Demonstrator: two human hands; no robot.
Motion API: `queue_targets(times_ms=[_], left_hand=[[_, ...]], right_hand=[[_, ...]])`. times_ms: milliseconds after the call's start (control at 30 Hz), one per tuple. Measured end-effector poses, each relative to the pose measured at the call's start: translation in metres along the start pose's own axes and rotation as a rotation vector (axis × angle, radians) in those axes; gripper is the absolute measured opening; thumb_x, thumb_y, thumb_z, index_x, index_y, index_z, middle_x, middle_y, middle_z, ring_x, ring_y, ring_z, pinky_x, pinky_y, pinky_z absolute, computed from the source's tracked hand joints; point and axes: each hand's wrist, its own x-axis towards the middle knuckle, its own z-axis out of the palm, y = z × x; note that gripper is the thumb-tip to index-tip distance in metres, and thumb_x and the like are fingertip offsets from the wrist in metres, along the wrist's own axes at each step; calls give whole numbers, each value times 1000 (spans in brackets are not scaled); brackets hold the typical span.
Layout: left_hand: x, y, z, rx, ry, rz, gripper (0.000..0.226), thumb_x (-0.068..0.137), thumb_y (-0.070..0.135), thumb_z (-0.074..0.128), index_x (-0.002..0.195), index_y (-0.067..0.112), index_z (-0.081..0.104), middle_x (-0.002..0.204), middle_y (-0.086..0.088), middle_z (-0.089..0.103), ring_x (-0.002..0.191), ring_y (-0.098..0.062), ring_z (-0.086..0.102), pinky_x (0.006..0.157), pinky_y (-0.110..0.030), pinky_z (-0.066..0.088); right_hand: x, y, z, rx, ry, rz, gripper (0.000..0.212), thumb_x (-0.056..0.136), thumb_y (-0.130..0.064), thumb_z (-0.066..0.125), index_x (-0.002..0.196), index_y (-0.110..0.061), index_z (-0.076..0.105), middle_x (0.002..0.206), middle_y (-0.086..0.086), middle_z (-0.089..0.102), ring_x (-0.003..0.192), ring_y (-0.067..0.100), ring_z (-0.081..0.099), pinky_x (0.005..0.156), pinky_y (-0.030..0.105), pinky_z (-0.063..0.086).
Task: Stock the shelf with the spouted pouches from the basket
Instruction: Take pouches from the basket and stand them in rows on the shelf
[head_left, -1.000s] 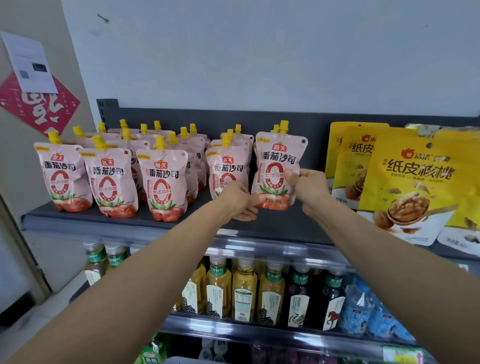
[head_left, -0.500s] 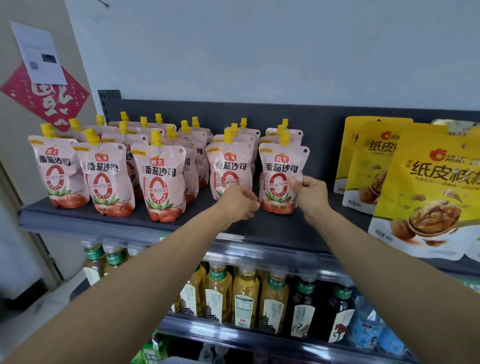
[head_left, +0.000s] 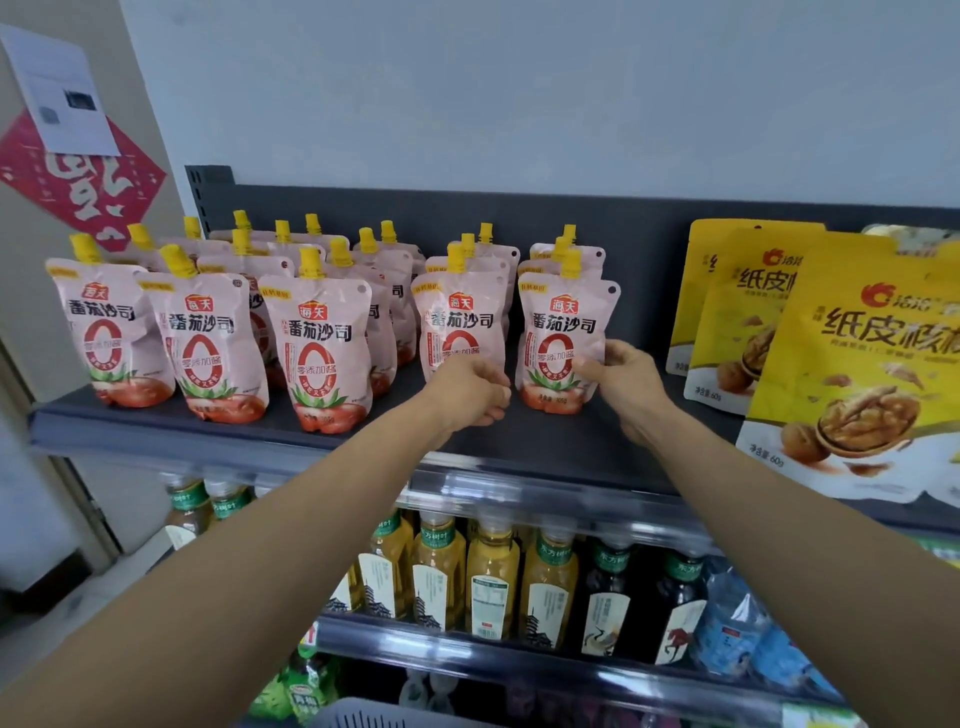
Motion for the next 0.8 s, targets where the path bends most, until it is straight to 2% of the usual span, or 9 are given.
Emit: queue_targets(times_ms=[67,200,300,400,500,600,667,700,800], left_hand=[[-3,2,-4,6,-3,11,6,87,1,57,89,7,58,76,-6,58,67,-13,57,63,-20,52],[-17,7,-9,26,-12,41,7,87,2,56,93,6,58,74,-5,58,66,-12,57,62,-19,52],[-34,8,-15,73,-58,91,8,88,5,57,95,8,58,76,-4,59,68,-13,59,69,-23,54],[-58,-2,-26,133,-199,179,7,86,8,61,93,11,61,79,-3,63,67,-11,62,69,-22,56],[-82,-29,-31,275,-471,185,3,84,14,64,85,17,63,75,0,67,63,-7,67,62,-18,57],[-91,-86,-21,420,-664,70,3,83,17,66,82,19,64,73,2,67,62,-5,67,61,-17,55],[-94,-135,-11,479,-686,-63,3,82,14,66,84,15,65,69,0,65,66,-13,66,71,-28,58],[-97,-161,-7,500,-691,-128,4,82,12,66,87,12,66,68,-1,64,68,-16,65,75,-32,58],[-110,-224,-3,564,-769,-241,9,84,13,62,81,5,64,69,-9,61,67,-20,59,68,-30,52]], right_hand=[[-5,-4,-1,-64,88,-52,31,87,-7,61,118,-6,57,114,4,63,90,9,59,66,15,47],[-27,-17,0,-237,250,-124,39,87,-21,63,122,-5,54,119,8,61,97,11,53,85,25,46],[-60,-28,2,-371,324,-250,39,87,-26,61,121,-8,55,110,1,61,95,7,52,80,15,42],[-108,-35,6,-436,279,-396,28,87,-24,61,111,-10,62,95,-7,59,86,3,54,68,0,38],[-164,-10,18,-441,131,-422,14,86,-23,61,99,-17,65,84,-14,61,74,-8,55,70,3,41],[-208,45,38,-545,-37,-301,17,86,-19,63,100,-11,67,85,-9,62,71,-5,55,68,-2,38],[-228,91,50,-619,-159,-147,19,86,-17,63,102,-7,68,90,-4,64,81,3,57,68,0,38],[-236,114,55,-650,-213,-63,19,87,-14,63,102,-5,68,93,1,66,84,8,58,70,6,39],[-259,175,65,-685,-435,228,19,88,-6,57,103,3,65,105,20,67,89,24,59,81,31,45]])
